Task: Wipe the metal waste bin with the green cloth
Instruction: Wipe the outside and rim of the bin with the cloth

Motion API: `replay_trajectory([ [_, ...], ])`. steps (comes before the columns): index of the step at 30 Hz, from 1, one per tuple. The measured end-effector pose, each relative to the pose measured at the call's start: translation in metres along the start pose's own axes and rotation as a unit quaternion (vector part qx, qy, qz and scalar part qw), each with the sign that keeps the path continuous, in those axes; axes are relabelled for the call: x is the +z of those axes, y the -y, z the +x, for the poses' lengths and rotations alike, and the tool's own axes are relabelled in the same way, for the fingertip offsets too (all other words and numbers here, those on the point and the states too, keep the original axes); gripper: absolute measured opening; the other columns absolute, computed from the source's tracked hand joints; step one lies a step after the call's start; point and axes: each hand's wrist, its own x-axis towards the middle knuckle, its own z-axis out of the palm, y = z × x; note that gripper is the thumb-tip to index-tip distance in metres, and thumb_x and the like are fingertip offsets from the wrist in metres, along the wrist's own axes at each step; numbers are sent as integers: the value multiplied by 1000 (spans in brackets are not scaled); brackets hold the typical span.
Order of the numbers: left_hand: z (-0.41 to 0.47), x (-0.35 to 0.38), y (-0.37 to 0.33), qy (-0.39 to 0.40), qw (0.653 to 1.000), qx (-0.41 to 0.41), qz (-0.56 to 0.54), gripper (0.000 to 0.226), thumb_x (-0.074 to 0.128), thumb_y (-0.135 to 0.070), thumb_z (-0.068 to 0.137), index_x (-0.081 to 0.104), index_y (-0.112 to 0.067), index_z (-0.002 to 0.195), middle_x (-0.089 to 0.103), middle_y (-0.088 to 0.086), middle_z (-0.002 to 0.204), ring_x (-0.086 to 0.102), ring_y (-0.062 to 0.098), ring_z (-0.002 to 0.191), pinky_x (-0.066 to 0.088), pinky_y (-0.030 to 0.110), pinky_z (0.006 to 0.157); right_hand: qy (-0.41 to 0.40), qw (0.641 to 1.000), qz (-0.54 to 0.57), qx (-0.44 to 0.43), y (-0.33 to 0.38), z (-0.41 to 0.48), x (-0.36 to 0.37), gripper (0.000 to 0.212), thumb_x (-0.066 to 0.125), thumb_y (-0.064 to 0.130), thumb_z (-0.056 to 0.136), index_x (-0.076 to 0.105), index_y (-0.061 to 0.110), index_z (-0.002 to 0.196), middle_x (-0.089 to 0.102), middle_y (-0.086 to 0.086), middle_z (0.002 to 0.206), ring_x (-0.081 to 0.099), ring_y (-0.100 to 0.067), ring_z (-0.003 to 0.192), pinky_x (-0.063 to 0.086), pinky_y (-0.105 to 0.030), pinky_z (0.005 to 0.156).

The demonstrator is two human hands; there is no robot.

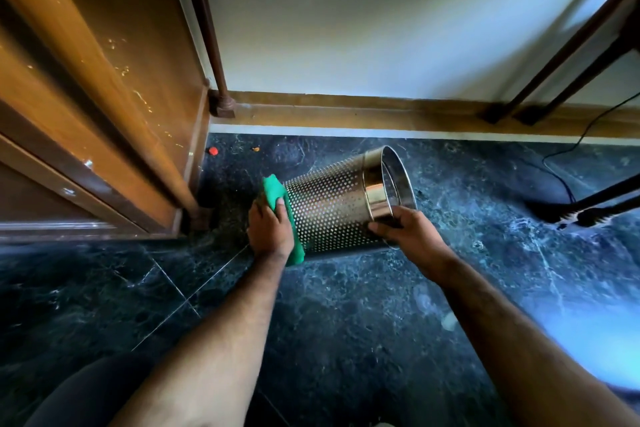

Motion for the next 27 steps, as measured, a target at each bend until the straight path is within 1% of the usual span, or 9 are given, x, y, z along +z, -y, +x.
replay_trajectory([
  [3,7,-7,-28,32,999,-37,10,64,32,-49,99,63,2,122,64,24,127,61,38,116,48,39,86,2,999,-33,-8,8,5,7,16,75,9,83,75,24,88,77,9,79,64,5,64,45,-11,60],
  [5,1,-12,-75,43,999,24,-19,52,35,-50,101,66,-12,117,72,13,109,68,27,89,41,28,61,0,998,-61,-20,16,9,13,11,78,17,80,75,22,90,77,4,81,63,2,65,46,-17,61],
  [7,-20,-17,-123,42,991,117,-44,47,35,-51,100,65,-19,117,72,4,105,67,18,81,40,25,56,-5,993,-112,-33,19,15,17,18,77,29,75,74,20,90,78,-2,82,64,-6,69,50,-29,64],
  [11,-61,-14,-143,-23,964,263,-36,52,43,-45,99,56,-13,137,63,12,137,60,29,121,48,40,102,13,987,-160,-31,20,16,20,20,65,1,73,72,18,80,77,-3,76,73,-23,72,59,-40,70],
  [15,-72,-5,-76,-85,943,321,8,49,50,-37,102,57,-2,136,60,20,139,59,35,122,48,43,104,73,987,-142,-5,8,3,9,25,78,1,76,76,25,83,79,9,80,72,-5,74,58,-30,79],
  [19,-37,-10,-12,-86,988,117,45,53,44,-43,99,67,2,114,70,26,113,68,41,97,56,44,80,84,987,-138,6,-4,-7,-1,29,79,6,78,74,28,96,79,6,96,74,-7,89,56,-28,86],
  [22,1,-26,1,1,998,-35,52,63,36,-48,97,67,6,105,68,30,111,65,46,102,52,48,85,98,980,-173,-18,2,-6,1,31,78,7,79,73,32,97,79,3,100,73,-9,94,55,-26,90],
  [24,9,-35,-20,42,996,-62,54,57,39,-46,101,67,2,110,68,29,114,66,43,103,51,45,84,112,972,-202,-33,12,-4,6,29,79,10,80,75,29,102,79,3,100,73,-9,93,54,-24,88],
  [27,-9,-42,-82,55,997,10,-59,45,39,-49,101,67,-14,107,74,14,102,70,30,82,52,34,62,135,964,-223,-47,22,0,16,31,79,12,79,73,24,107,79,4,99,73,-6,93,55,-23,86],
])
